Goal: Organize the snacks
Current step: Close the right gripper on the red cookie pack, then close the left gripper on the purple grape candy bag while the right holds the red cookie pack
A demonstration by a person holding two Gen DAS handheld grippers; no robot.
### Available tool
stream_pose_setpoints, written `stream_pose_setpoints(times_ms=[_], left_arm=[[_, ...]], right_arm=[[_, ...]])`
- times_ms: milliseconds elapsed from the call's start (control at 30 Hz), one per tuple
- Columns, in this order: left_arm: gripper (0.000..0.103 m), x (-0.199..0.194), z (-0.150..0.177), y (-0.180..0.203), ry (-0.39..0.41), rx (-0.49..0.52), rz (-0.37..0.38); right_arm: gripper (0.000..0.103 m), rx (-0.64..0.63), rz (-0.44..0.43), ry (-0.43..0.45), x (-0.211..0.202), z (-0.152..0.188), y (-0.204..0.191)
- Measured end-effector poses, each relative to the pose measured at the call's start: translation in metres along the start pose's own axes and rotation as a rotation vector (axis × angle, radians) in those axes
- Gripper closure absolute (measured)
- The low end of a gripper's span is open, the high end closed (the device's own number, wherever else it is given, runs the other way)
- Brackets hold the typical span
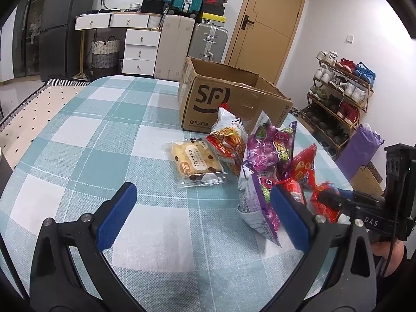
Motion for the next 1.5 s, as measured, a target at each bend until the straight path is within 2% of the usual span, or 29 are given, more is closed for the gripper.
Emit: stream_pose_setpoints(times_ms=[300,400,633,1133,1233,1300,1333,1400,1500], left_arm=[[0.001,0.003,0.004,0.008,-0.053,0.002,0.018],[0.001,0.010,0.005,0.009,-0.086,-0.006,-0.012],[0.001,0.024,0.006,0.018,-0.154,-0.038,0.062],[0.002,0.069,-0.009,0.057,-0.235,0.023,0.100],[0.009,0.077,-0.011,0.061,-0.261,0.026,0.093],[0.026,0.082,-0.010,0.064,-0.281,0.036,0.095],[0.030,0.085,-0.009,0.065,-0.295,0.039,0.098],[0.050,0.091,-0.006,0.066,-0.334,0.040,0.103],[0.056,0.095,-0.005,0.067,-0.363,0.030,0.122]], right_arm=[[0.067,0.016,-0.010,0.051,-0.012,0.000,0.002],[0.067,0.026,-0.015,0.067,-0.016,0.000,0.003],[0.067,0.023,-0.017,0.096,-0.022,0.001,0.003],[0.067,0.056,-0.061,0.131,-0.031,0.002,0.009],[0.067,0.072,-0.074,0.135,-0.032,0.003,0.012],[0.067,0.078,-0.080,0.136,-0.032,0.003,0.014],[0.067,0.081,-0.081,0.137,-0.032,0.003,0.015],[0.067,0.081,-0.084,0.137,-0.033,0.003,0.015],[0.067,0.080,-0.082,0.137,-0.033,0.003,0.015]])
Point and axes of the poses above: each gripper's, at about its wrist camera, not at the fingertips, and x roughly the way its jaws point, y to its right, z to its underside, the point moved 7 cm from there along x, roughly the way its jaws point, and after that the axes turned 11 degrees about -y, right-handed, at the moved point
